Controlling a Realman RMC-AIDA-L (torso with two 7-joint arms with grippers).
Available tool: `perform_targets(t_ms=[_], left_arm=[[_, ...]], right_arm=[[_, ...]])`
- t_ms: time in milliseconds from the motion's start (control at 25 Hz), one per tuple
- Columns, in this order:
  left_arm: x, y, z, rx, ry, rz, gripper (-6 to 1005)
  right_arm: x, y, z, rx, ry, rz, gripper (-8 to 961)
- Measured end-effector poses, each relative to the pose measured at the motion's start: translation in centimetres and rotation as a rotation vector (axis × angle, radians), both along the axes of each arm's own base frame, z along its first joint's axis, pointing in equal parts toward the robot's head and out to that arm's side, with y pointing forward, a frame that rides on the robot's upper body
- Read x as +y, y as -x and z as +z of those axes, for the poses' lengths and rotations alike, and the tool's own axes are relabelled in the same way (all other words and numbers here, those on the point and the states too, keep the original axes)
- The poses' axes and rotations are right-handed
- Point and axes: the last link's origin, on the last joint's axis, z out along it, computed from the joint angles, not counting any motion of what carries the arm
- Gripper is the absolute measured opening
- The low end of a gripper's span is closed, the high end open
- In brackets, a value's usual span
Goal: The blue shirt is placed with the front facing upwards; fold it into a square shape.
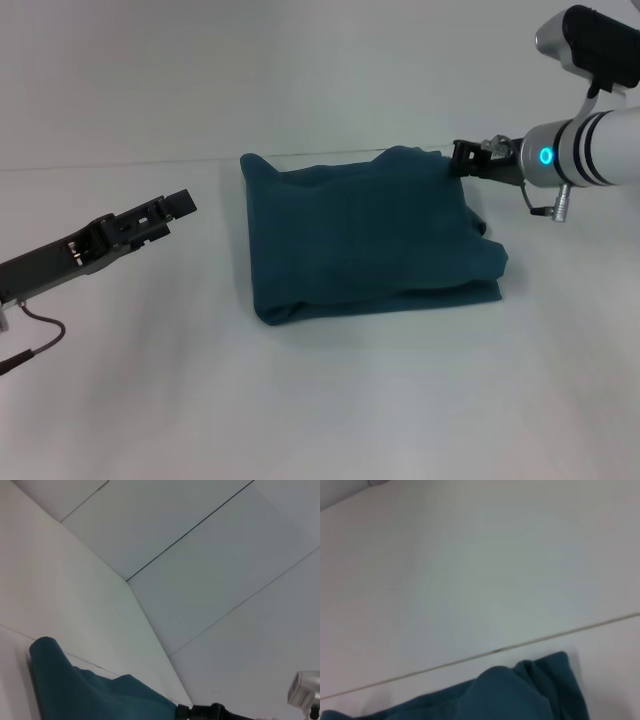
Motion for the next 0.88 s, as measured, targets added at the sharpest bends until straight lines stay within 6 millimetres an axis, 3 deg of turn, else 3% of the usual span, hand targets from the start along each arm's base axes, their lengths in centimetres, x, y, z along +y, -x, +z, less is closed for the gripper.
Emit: perform_targets(t_ms=[520,720,880], left_arm=[[-0.1,0.1,0.0,-0.002,0.001,0.004,931],[-0.1,0.1,0.0,-0.002,0.001,0.004,931],[-0.1,0.1,-0.1,-0.002,0.002,0.005,931]], right_arm=[[0.7,0.4,0.4,-0.031,-0.036,0.023,75],[0.6,-0.3,1.1,-0.024,-0.039,0.003,104],[0.1,-0.2,1.3,0.007,0.028,-0.004,127]])
